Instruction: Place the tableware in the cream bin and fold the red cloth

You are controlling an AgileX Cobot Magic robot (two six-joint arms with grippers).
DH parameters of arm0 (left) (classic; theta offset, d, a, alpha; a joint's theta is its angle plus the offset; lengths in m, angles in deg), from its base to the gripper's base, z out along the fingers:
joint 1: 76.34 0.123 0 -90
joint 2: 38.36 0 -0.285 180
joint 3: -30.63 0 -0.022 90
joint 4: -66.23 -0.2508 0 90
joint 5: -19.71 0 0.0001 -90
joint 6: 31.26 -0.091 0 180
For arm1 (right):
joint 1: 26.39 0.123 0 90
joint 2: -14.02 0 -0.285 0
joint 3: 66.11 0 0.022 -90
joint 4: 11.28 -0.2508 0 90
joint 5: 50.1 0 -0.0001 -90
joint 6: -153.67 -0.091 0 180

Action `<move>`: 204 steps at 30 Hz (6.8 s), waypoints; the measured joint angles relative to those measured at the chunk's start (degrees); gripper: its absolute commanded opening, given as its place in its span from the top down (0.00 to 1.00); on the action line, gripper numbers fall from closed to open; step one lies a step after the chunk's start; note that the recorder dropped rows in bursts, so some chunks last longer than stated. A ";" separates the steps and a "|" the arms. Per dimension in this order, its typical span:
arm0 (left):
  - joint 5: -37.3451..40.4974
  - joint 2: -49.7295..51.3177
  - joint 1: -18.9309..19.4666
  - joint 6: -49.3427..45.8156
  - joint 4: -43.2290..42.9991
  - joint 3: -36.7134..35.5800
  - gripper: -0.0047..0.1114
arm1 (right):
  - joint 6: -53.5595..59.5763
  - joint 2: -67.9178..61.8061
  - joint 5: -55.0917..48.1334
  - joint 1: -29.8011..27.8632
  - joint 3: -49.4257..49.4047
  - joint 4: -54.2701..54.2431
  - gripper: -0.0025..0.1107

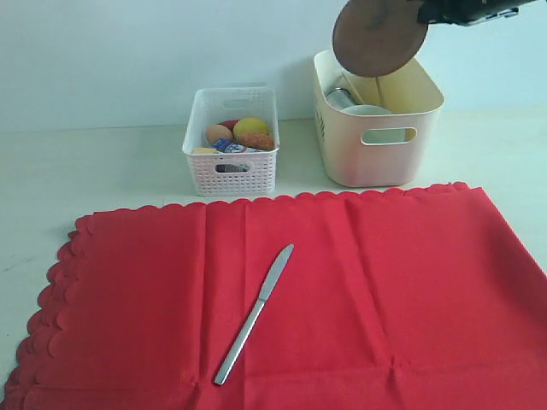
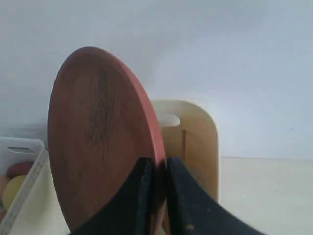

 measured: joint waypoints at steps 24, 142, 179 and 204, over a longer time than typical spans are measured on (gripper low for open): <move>0.00 0.00 0.00 0.00 0.00 0.00 0.29 | 3.74 -5.40 -9.33 0.00 0.26 2.42 0.71; 0.00 0.00 0.00 0.00 0.00 0.00 0.29 | -74.77 6.40 -10.68 53.39 -39.76 38.67 0.62; 0.00 0.00 0.00 0.00 0.00 0.00 0.29 | -61.79 34.41 -13.40 33.98 -40.76 57.05 0.98; 0.00 0.00 0.00 0.00 0.00 0.00 0.29 | -20.78 12.93 -24.20 19.50 -36.67 27.61 0.59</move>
